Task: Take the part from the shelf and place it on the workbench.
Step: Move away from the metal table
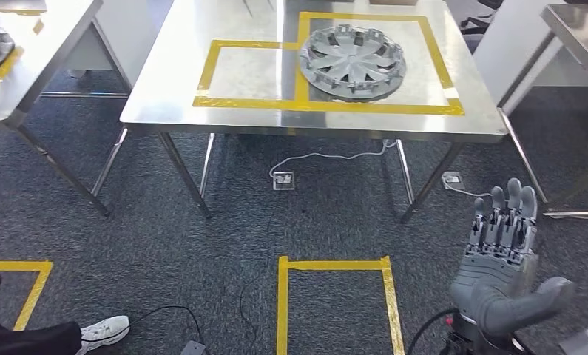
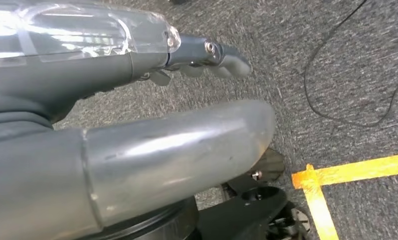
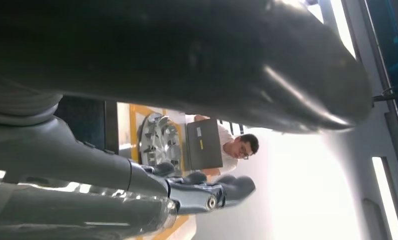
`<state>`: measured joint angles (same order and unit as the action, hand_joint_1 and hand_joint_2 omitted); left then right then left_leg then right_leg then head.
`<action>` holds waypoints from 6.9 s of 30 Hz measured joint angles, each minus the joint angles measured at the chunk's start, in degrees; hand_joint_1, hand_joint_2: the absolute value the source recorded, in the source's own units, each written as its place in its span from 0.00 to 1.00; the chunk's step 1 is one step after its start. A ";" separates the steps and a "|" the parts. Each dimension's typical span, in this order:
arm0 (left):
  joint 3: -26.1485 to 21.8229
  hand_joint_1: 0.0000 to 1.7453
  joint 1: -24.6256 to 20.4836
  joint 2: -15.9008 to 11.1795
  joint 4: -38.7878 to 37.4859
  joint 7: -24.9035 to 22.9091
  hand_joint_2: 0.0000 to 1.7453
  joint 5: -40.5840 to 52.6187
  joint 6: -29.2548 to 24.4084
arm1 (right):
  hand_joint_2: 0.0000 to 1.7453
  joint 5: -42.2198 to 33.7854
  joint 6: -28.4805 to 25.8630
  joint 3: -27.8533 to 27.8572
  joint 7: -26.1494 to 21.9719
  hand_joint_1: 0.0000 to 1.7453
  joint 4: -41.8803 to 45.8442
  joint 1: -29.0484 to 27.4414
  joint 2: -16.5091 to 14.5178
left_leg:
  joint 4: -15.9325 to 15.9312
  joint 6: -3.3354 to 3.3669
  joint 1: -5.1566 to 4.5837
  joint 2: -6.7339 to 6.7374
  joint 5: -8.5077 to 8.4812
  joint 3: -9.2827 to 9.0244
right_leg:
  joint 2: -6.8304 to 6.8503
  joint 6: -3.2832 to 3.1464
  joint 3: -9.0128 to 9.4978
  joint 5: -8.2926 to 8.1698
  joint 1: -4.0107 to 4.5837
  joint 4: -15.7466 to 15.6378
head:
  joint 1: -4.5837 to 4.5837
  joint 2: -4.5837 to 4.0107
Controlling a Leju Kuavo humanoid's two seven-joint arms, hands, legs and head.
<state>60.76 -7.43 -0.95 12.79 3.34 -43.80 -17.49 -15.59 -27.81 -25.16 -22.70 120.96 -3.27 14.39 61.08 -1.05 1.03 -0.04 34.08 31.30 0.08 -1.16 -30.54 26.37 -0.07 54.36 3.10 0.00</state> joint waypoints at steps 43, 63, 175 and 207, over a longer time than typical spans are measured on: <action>0.02 0.00 -0.45 -0.33 -0.01 0.01 0.00 0.11 0.50 | 0.00 0.58 -0.78 0.36 -0.19 0.00 0.55 -0.62 -0.28 | -3.80 1.99 -0.83 -0.14 -1.16 -4.72 | 0.18 1.80 -6.77 -4.46 0.48 3.30 | -2.95 0.00; 0.02 0.00 -0.56 -0.17 0.02 0.07 0.00 0.07 0.31 | 0.00 0.64 -0.94 0.37 -0.22 0.00 0.85 -0.43 -0.47 | 7.40 -0.36 -0.08 -0.03 -1.17 8.28 | 0.27 -0.55 4.99 3.29 0.47 -1.41 | -1.91 0.00; 0.02 0.00 0.33 -0.81 0.22 -1.97 0.00 -1.14 0.68 | 0.00 -17.83 11.68 5.44 11.37 0.00 -106.37 7.66 -12.72 | -4.00 1.40 -0.12 4.43 -2.44 -2.77 | 1.35 2.59 -6.29 2.07 -0.79 10.20 | -0.81 0.00; 0.02 0.00 0.35 -0.20 0.35 -1.90 0.00 -0.94 0.68 | 0.00 -18.83 11.65 4.36 11.49 0.00 -107.49 8.17 -12.22 | -2.29 1.04 -0.24 5.35 -2.28 -1.03 | 2.86 1.28 -3.69 2.62 0.35 6.85 | -0.23 0.00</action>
<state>60.78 -7.08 -1.15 13.14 1.44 -44.74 -16.81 -34.42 -16.16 -20.80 -11.21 13.47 4.90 2.17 58.79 0.00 0.79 5.31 31.80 30.27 2.94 0.12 -34.22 28.99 0.27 61.20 2.87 0.00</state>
